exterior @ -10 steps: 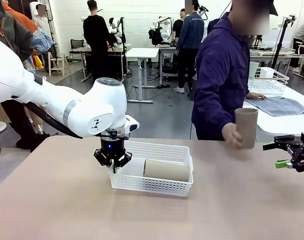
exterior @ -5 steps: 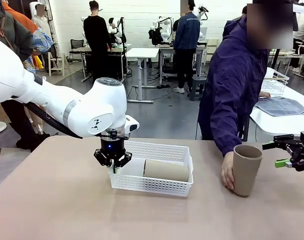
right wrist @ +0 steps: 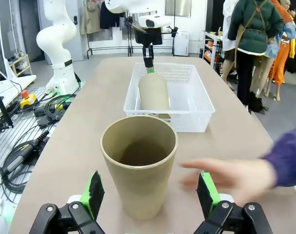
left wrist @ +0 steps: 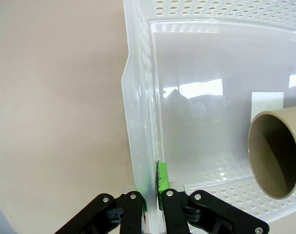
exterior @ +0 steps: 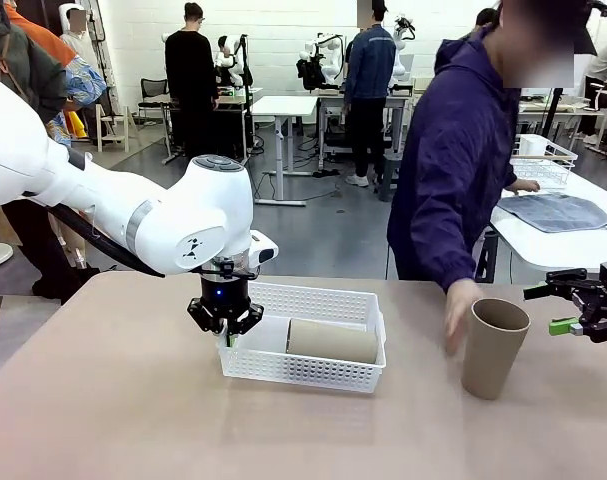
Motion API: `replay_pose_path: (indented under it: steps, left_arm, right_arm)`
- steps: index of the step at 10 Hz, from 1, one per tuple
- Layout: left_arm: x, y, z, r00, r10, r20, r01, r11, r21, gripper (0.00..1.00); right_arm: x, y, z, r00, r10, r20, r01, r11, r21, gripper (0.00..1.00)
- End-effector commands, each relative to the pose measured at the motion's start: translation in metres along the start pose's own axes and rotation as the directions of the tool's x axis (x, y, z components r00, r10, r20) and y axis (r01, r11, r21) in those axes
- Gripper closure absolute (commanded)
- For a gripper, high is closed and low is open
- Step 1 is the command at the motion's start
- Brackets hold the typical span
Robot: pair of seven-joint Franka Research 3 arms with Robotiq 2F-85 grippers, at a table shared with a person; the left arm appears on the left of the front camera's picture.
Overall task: Clean and organize the cups into the basket.
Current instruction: Pick up the Reusable plastic cup from the right side of the table and stack it inside the Organizing basket in the center of the table.
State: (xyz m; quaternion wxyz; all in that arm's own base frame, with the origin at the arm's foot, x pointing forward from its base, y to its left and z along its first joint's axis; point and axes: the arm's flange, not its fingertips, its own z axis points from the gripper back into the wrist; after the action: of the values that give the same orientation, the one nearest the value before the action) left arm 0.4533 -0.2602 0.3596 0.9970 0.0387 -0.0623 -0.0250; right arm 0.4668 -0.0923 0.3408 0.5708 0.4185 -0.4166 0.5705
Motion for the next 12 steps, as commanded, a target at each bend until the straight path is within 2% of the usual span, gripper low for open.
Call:
replay_pose_path:
  steps: [1, 8, 10, 12]
  left_arm:
    - [0.000, -0.002, 0.000, 1.000, -0.002, -0.004, 0.002, 1.000, 0.007, 1.00]
    - [0.000, -0.002, 0.000, 1.000, -0.002, -0.004, 0.002, 1.000, 0.007, 1.00]
    - [0.000, -0.002, 0.000, 1.000, -0.002, -0.004, 0.002, 1.000, 0.007, 1.00]
    - [0.000, -0.002, 0.000, 1.000, -0.002, -0.004, 0.002, 1.000, 0.007, 1.00]
  right_arm:
    - [-0.002, 0.002, -0.001, 1.000, 0.013, 0.003, -0.013, 1.000, 0.002, 0.00]
    - [0.000, 0.000, 0.000, 1.000, 0.000, 0.000, 0.000, 1.000, 0.000, 0.00]
    - [-0.033, -0.001, 0.004, 0.999, 0.012, 0.041, -0.013, 0.999, 0.042, 0.00]
    - [-0.056, 0.005, 0.009, 0.999, 0.016, 0.037, -0.018, 0.999, 0.034, 0.00]
